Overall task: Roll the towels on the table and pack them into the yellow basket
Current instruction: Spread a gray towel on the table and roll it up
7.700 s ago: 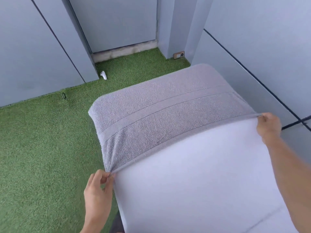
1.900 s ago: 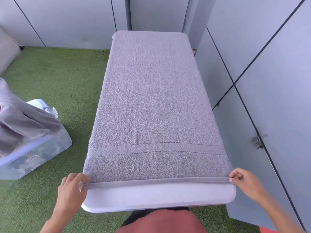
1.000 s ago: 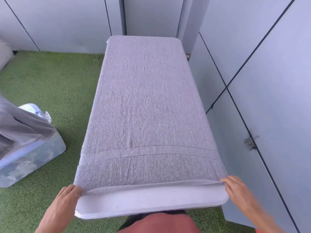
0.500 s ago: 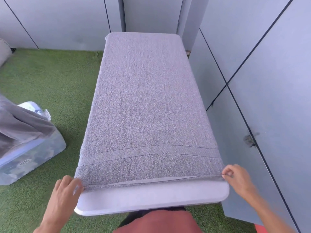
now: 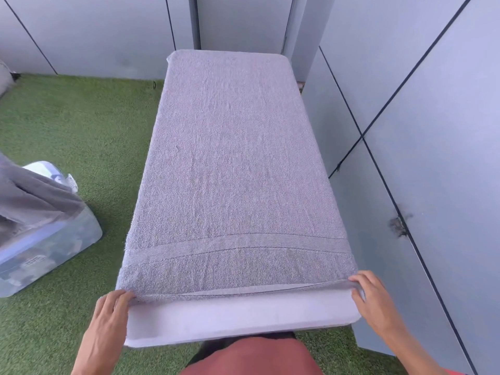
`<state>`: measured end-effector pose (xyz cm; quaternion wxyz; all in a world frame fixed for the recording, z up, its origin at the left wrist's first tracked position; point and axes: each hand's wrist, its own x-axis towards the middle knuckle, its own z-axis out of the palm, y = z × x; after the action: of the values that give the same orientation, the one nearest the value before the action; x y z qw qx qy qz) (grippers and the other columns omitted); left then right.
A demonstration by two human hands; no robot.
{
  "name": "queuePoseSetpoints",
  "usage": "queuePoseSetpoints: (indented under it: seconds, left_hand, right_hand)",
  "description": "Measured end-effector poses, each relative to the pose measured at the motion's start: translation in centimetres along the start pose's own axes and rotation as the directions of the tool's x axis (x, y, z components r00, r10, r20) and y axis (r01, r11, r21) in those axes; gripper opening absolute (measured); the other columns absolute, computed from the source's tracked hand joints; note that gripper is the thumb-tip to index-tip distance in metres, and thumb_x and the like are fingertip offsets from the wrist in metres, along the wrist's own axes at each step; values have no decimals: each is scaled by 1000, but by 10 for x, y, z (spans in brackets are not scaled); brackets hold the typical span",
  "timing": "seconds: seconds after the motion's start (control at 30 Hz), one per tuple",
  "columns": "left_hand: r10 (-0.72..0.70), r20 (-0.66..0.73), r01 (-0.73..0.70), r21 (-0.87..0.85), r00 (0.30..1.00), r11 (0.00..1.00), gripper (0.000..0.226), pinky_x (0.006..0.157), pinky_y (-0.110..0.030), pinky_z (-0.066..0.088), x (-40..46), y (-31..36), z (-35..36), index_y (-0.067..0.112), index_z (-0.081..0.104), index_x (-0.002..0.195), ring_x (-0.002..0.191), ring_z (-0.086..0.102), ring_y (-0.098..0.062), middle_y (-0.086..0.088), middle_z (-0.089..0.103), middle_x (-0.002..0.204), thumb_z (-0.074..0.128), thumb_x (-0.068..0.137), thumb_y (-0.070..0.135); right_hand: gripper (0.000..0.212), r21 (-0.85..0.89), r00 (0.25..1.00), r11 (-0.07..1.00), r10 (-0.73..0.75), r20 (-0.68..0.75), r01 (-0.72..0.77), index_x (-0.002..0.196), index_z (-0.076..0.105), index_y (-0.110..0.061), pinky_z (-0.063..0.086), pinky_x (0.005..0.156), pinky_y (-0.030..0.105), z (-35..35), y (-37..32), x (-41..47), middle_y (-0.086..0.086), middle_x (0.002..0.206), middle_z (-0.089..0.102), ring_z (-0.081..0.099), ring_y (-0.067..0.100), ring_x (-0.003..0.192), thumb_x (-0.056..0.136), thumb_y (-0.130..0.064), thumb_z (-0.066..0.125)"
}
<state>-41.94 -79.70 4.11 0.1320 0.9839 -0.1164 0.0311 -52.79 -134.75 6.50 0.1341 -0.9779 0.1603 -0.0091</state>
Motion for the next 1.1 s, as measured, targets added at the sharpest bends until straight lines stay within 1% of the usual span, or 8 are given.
queuePoseSetpoints:
  seconds: [0.13, 0.27, 0.47, 0.7, 0.8, 0.87, 1.03, 1.1]
  left_hand:
    - [3, 14, -3, -7, 1000, 1000, 45, 79, -41, 49, 9, 5, -9, 6, 61, 100, 91, 49, -26, -6, 57, 98, 74, 64, -17]
    - [-25, 36, 27, -67, 999, 997, 35, 77, -43, 50, 9, 8, -16, 7, 63, 99, 89, 54, -28, -5, 61, 94, 77, 70, -6]
    - [-110, 70, 119, -138, 991, 983, 23, 74, -45, 50, 12, 14, -21, 11, 63, 96, 91, 56, -29, -2, 63, 93, 73, 77, 2]
    - [-137, 90, 149, -137, 986, 979, 21, 75, -42, 48, 13, 4, -14, 13, 67, 93, 90, 52, -24, 1, 60, 93, 74, 77, 3]
    - [-123, 130, 142, -153, 984, 978, 17, 73, -36, 45, 12, -1, -18, 17, 67, 90, 88, 51, -18, 7, 58, 91, 74, 78, 6]
    - [-85, 157, 107, -137, 984, 985, 20, 71, -32, 43, 12, -6, -19, 19, 66, 87, 83, 50, -16, 11, 56, 88, 76, 76, 6]
    - [-93, 162, 113, -117, 982, 987, 20, 68, -33, 45, 10, -3, -19, 15, 66, 90, 87, 48, -18, 6, 51, 93, 76, 75, 7]
    - [-100, 139, 115, -108, 985, 988, 24, 68, -36, 47, 6, 2, -19, 13, 67, 94, 88, 46, -18, 2, 54, 94, 76, 74, 4]
  right_hand:
    - [20, -135, 991, 987, -102, -91, 90, 96, 68, -1, 36, 82, 29, 5, -1, 1, 11, 96, 64, 48, 18, 93, 78, 8, 64]
    - [33, -372, 958, 890, -288, -6, 265, 84, 71, 0, 37, 89, 40, 12, 3, -3, 9, 101, 61, 47, 25, 94, 77, -4, 39]
    - [36, -472, 958, 837, -282, 58, 276, 89, 70, 0, 37, 94, 39, 15, 7, -5, 10, 104, 61, 56, 30, 98, 81, -5, 35]
    - [28, -393, 990, 908, -128, 63, 143, 103, 66, -5, 42, 90, 36, 16, 13, -2, 9, 107, 62, 56, 26, 101, 82, -12, 49]
    - [28, -544, 925, 750, -276, 261, 377, 75, 68, -2, 48, 80, 43, 3, 16, 2, 15, 92, 60, 54, 32, 89, 51, 9, 79]
    - [32, -583, 889, 677, -279, 363, 450, 67, 67, -3, 49, 78, 44, -4, 20, 2, 17, 90, 59, 50, 33, 87, 43, 13, 79]
    - [20, -516, 909, 750, -374, 185, 413, 89, 67, -4, 35, 97, 43, -1, 17, -3, 12, 114, 52, 52, 32, 107, 77, -5, 51]
    - [20, -585, 873, 658, -434, 221, 475, 88, 65, 1, 36, 99, 46, -2, 14, -7, 15, 114, 50, 49, 37, 111, 77, 3, 48]
